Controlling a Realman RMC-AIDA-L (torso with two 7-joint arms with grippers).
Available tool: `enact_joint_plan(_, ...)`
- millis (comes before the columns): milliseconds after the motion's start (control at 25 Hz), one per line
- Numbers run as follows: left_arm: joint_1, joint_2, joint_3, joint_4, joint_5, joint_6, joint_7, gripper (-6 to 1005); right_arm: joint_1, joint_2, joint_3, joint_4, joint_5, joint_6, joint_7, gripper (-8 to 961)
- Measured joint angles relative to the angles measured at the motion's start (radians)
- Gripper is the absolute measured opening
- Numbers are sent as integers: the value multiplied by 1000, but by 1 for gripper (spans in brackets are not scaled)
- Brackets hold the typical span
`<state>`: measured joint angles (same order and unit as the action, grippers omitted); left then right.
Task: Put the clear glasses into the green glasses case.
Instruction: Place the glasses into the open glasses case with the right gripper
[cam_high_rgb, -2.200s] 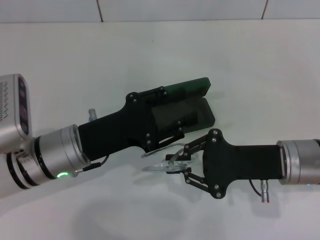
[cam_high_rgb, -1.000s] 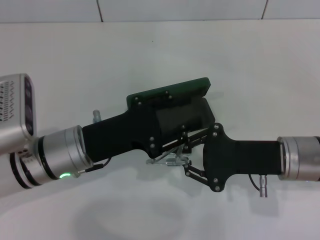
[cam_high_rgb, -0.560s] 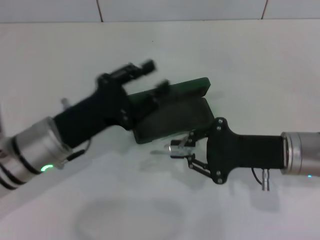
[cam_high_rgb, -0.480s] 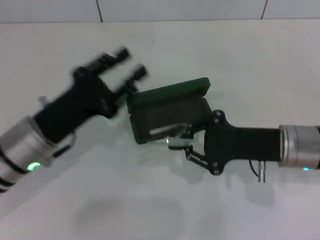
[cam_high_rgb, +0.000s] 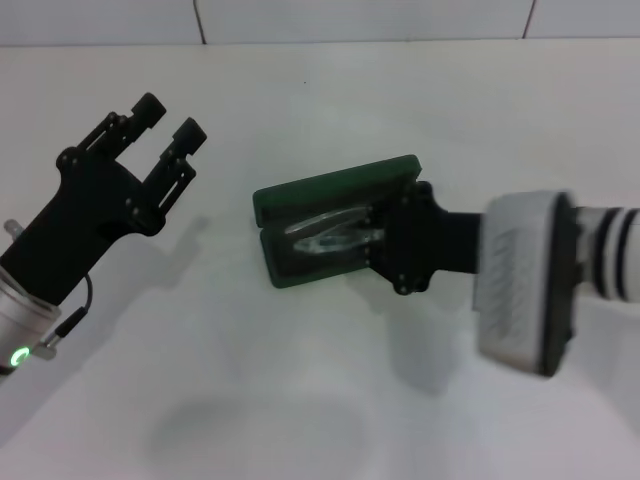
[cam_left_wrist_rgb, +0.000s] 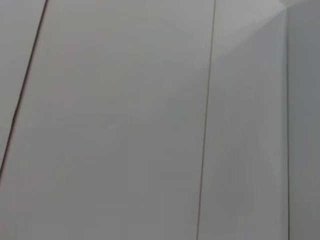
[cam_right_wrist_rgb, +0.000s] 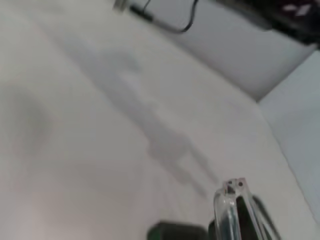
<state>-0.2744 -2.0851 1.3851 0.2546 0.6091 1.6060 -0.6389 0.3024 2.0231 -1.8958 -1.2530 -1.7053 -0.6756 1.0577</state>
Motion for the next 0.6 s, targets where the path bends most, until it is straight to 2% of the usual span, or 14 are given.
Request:
enact_joint_plan(120, -6, 0, 3, -21, 1, 0, 7, 535, -5, 1, -109, -34, -158, 139, 90, 260)
enact_joint_plan(200, -13, 0, 6, -29, 1, -1, 10, 535, -4, 2, -148, -24, -181, 187, 106, 261)
enact_joint_plan(600, -27, 2, 8, -35, 2, -6, 6, 536, 12, 4, -209, 47, -173, 336, 159, 268)
